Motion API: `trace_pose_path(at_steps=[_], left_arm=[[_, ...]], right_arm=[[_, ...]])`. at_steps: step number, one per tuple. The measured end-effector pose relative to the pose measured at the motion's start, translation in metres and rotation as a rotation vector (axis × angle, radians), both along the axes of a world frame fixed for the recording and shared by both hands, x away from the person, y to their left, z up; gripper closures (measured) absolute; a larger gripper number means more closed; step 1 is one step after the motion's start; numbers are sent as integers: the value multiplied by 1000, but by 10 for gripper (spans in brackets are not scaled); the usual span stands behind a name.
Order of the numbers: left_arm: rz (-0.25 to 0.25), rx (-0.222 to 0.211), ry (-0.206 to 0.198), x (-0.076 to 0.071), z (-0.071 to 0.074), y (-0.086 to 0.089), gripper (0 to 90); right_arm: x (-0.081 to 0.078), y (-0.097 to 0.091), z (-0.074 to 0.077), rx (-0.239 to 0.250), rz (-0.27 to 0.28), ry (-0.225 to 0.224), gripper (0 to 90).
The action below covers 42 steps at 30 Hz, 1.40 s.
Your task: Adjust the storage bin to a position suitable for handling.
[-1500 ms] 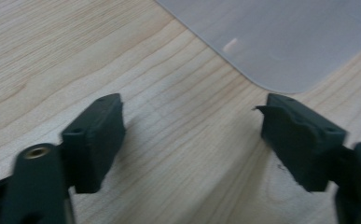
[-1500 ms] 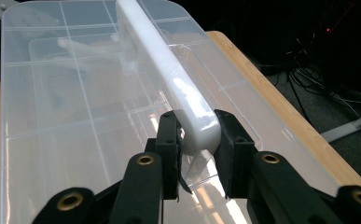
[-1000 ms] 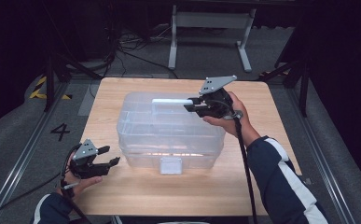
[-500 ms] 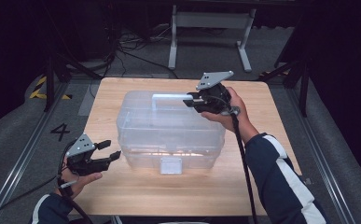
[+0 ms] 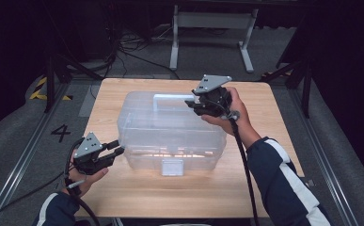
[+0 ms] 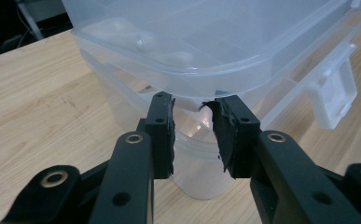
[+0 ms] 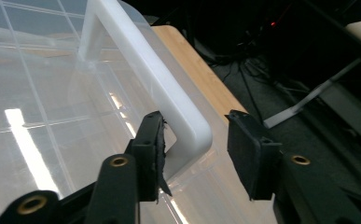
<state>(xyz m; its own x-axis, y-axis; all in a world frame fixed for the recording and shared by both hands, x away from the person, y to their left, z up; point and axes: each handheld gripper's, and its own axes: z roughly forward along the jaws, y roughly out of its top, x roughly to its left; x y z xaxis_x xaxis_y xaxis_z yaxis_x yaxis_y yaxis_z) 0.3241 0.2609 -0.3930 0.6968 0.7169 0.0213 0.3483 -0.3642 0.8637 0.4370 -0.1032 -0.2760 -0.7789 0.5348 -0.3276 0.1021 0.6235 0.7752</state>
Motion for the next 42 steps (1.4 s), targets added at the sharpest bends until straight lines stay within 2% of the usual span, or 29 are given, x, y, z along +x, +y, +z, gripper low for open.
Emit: trace_pose_path(at_steps=[3,7,12,16,20,23,24,25,32,36,37,40,42], left_arm=[[4,13,-3,-1,0,-2,684],[10,20,-17,-1,1,-3,691],[14,18,-24,-1,5,-3,688],[7,20,-38,0,8,-2,681],[1,18,-43,1,11,-1,673],[1,16,-49,1,14,0,663],[2,13,-50,1,15,0,663],[5,16,-55,1,17,0,654],[9,17,-56,3,22,-1,644],[14,17,-66,4,25,-3,637],[14,17,-66,4,25,-3,637],[19,20,-70,6,26,-4,638],[22,23,-66,6,27,-6,641]], right_arm=[[-6,-8,4,47,-11,-23,514],[-13,-24,7,108,-41,-24,469],[-23,-43,8,118,-65,-48,452],[-33,-64,11,133,-86,-90,452],[-45,-94,12,169,-107,-120,453],[-50,-113,8,184,-127,-117,452],[-50,-113,8,184,-127,-117,452],[-54,-129,2,200,-148,-110,452],[-62,-157,-24,224,-173,-83,443],[-64,-161,-40,215,-174,-66,438],[-64,-161,-40,215,-174,-66,438],[-65,-159,-55,187,-135,-38,432],[-66,-158,-62,172,-122,-38,425]])
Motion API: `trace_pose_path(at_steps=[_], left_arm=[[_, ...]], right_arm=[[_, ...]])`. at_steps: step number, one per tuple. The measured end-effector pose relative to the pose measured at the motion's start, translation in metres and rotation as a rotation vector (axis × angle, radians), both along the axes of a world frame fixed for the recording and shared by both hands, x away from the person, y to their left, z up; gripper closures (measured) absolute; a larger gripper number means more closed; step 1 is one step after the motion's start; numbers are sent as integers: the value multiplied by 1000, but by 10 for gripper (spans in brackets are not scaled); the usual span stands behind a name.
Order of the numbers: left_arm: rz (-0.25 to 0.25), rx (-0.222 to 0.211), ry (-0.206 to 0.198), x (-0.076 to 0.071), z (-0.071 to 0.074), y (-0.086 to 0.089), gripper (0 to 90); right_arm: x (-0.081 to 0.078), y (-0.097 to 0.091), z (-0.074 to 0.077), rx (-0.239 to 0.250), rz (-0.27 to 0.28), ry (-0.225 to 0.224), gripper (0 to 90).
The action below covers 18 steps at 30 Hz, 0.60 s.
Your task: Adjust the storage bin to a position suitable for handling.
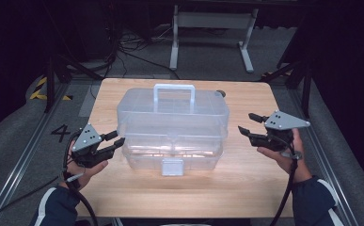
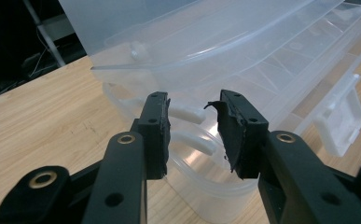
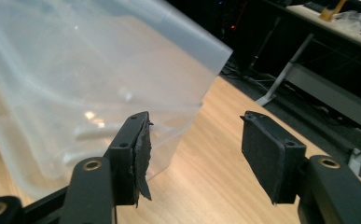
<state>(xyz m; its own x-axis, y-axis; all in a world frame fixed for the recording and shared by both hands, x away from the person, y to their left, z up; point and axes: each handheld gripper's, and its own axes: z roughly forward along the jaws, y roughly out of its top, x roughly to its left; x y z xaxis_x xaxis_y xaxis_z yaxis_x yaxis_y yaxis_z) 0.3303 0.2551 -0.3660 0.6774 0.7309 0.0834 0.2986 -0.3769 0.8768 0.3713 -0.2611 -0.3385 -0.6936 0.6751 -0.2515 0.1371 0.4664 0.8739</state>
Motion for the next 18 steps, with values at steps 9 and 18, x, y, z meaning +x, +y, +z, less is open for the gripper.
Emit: trace_pose_path(at_steps=[9,18], left_arm=[[0,10,-8,1,2,-3,635],[-8,18,-23,0,0,-2,624]], right_arm=[[2,17,-26,-18,38,42,393],[5,33,-29,28,41,-11,389]])
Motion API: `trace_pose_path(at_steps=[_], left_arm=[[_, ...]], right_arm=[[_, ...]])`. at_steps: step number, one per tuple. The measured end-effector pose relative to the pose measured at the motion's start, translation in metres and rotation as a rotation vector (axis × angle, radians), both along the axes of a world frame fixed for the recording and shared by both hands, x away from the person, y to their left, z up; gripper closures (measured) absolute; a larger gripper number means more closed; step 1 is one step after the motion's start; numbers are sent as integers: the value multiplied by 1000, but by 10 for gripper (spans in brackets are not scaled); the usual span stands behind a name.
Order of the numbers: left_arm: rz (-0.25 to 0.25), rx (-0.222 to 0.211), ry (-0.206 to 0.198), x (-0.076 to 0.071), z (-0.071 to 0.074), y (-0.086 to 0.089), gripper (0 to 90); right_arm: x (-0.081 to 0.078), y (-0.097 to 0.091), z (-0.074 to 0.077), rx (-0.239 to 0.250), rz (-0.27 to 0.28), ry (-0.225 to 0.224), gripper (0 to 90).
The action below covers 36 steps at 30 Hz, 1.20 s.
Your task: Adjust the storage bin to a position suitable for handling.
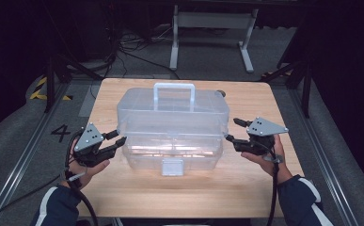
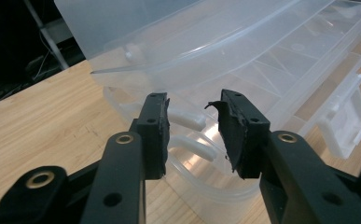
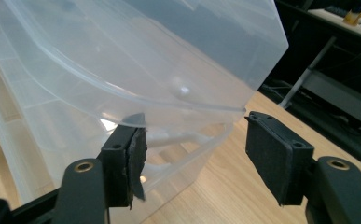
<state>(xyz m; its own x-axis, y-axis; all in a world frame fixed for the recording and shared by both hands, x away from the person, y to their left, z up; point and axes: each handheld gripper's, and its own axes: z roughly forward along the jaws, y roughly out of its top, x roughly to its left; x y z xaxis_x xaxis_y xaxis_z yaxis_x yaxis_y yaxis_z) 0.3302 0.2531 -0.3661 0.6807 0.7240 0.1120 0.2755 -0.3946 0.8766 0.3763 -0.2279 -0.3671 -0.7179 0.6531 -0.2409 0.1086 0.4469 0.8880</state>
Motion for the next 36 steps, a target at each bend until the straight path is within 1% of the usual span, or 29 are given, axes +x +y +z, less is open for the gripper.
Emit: trace_pose_path(at_steps=[1,3,8,11,12,15,17,19,20,22,23,25,27,29,30,31,35,36], left_arm=[[0,0,-1,-1,-1,0,621],[0,11,-3,-2,-3,1,613],[22,36,8,-6,-13,4,589],[16,56,28,-5,-19,3,564],[18,71,30,-5,-21,2,561],[22,88,48,-3,-26,0,561],[24,76,57,-2,-29,1,559],[24,54,68,-1,-30,2,558],[24,52,69,-1,-30,3,553],[21,41,73,0,-31,4,552],[21,39,70,0,-31,4,548],[16,27,75,0,-32,5,545],[17,23,76,0,-32,6,539],[16,20,77,0,-32,6,536],[16,20,77,0,-32,6,532],[19,15,78,0,-33,6,532],[18,3,84,1,-34,7,526],[18,1,84,1,-34,7,527]], right_arm=[[0,1,0,-2,-1,-7,389],[-1,1,-2,10,3,-7,400],[-2,4,-5,36,8,-34,416],[-1,3,-6,50,6,-47,417],[-1,2,-6,55,3,-51,424],[-2,3,-5,72,-4,-68,451],[-2,3,-5,81,-5,-78,462],[-2,3,-5,93,-10,-88,475],[-1,3,-4,108,-14,-91,486],[-1,4,-3,115,-21,-100,497],[-1,5,-3,110,-28,-111,504],[-2,6,-2,109,-35,-119,523],[-2,7,-1,106,-45,-137,543],[-2,8,0,113,-51,-150,571],[-2,8,0,113,-51,-150,571],[-2,10,1,116,-63,-161,593],[-1,13,3,135,-84,-186,652],[-1,14,4,151,-95,-185,666]])
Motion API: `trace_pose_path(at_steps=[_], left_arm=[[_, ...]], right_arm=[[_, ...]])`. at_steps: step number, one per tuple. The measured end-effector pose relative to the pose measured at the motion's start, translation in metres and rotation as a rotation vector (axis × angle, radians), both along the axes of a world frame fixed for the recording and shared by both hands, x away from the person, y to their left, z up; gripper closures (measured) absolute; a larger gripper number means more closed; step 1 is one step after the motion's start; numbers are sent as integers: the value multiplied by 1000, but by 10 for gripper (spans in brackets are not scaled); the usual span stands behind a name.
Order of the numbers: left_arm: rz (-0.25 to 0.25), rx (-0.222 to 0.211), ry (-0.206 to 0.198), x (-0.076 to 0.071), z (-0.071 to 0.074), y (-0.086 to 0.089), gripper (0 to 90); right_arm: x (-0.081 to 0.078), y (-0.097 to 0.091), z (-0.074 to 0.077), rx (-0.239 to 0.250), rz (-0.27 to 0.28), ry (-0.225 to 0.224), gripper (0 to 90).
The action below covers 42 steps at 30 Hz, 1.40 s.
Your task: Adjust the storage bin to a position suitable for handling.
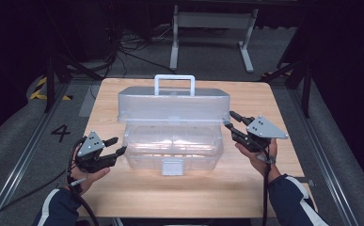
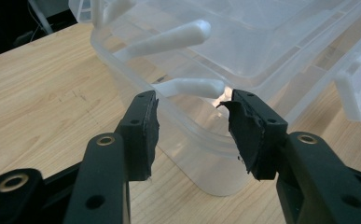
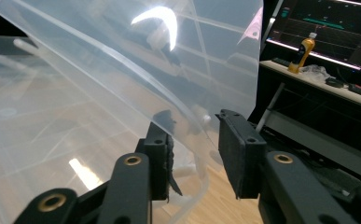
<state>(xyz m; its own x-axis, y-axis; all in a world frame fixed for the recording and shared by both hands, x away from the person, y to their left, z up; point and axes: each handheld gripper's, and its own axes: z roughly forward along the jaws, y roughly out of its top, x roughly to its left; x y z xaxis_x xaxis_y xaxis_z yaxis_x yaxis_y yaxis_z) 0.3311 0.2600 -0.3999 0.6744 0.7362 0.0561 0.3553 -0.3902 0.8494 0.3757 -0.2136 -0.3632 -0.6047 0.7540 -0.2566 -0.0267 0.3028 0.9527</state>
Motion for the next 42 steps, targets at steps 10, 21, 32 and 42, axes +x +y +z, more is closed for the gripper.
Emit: trace_pose_path(at_steps=[10,21,32,42], left_arm=[[-7,-12,5,1,-1,0,528],[-18,-22,14,3,-3,-1,527],[-49,-55,37,9,-6,-1,521],[-70,-58,58,15,-7,-2,511]], right_arm=[[10,10,8,69,-65,-32,712],[27,15,25,74,-108,-35,733],[45,18,40,47,-129,-11,741],[60,17,48,49,-124,12,747]])
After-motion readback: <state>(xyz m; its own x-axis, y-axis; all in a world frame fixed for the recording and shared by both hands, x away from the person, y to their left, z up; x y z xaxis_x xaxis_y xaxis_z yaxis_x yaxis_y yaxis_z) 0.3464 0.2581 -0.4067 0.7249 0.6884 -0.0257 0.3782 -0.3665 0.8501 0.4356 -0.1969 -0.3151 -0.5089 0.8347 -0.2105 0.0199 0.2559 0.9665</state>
